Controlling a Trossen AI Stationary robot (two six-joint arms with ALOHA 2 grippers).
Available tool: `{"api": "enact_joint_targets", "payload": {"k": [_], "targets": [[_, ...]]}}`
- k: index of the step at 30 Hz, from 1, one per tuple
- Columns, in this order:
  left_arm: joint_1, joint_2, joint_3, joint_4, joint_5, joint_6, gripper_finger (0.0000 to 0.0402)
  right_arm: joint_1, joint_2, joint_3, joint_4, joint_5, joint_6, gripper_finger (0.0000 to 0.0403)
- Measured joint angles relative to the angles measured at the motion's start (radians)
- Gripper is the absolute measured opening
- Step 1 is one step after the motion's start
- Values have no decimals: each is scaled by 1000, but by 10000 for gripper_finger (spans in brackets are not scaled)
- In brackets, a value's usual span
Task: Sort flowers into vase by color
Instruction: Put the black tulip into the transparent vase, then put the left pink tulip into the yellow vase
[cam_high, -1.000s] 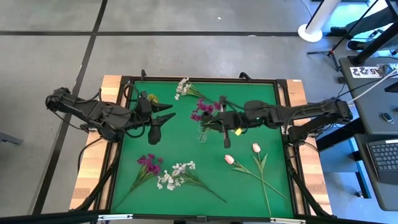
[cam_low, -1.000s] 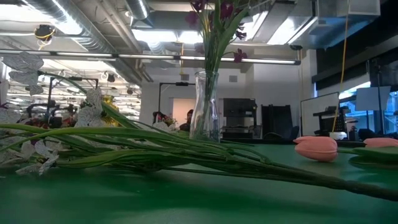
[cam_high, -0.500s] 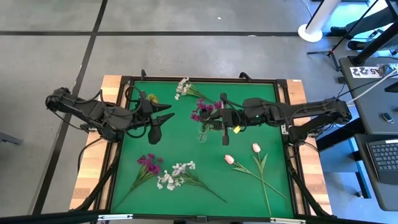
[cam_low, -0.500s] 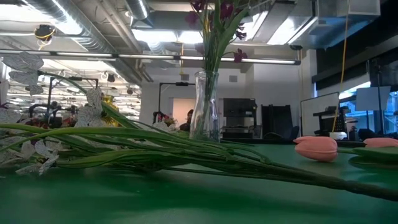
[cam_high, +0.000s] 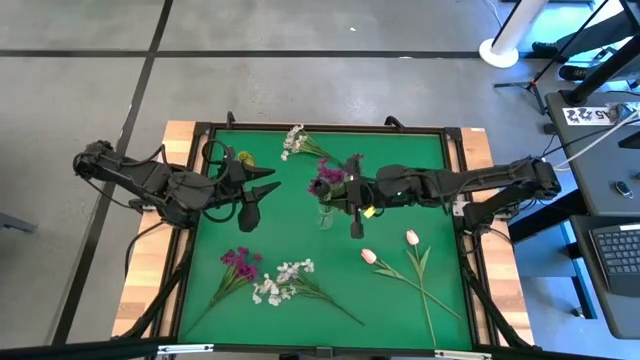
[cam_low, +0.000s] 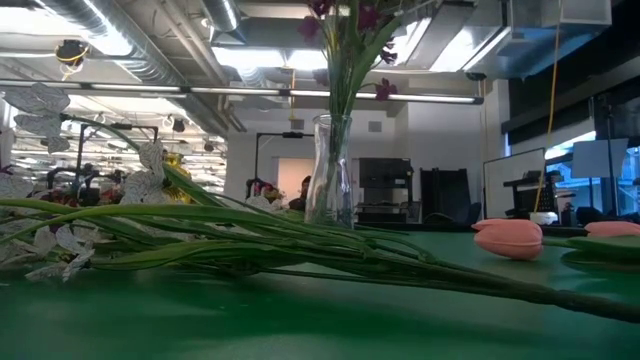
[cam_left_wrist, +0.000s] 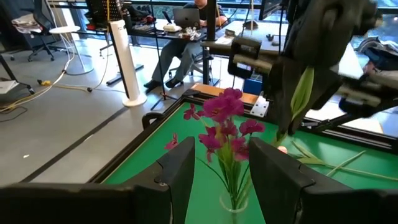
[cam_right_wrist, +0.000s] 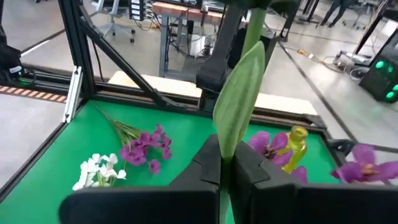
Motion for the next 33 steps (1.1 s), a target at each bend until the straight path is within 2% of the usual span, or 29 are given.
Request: {"api": "enact_joint_targets", "payload": {"k": [9,12,16,23,26,29,33], "targets": [[0,0,0,-24,-1,-21,145,-1,32,-59,49,0,35,9],[0,0,0,-27,-1,-22,145,-1,34,-60,44,0,38,23],[0,0,0,-28,-1,-26,145,0,34,-60,33,0,37,80],[0,0,0,-30,-1,-28,145,0,29,-60,24,17,33,225],[0,0,0,-30,-1,-29,145,-1,14,-35,-46,48,33,275],[0,0,0,-30,-1,-29,145,0,-4,19,-142,66,32,312],[0,0,0,-33,-1,-42,145,0,-28,104,-268,79,32,338]]}}
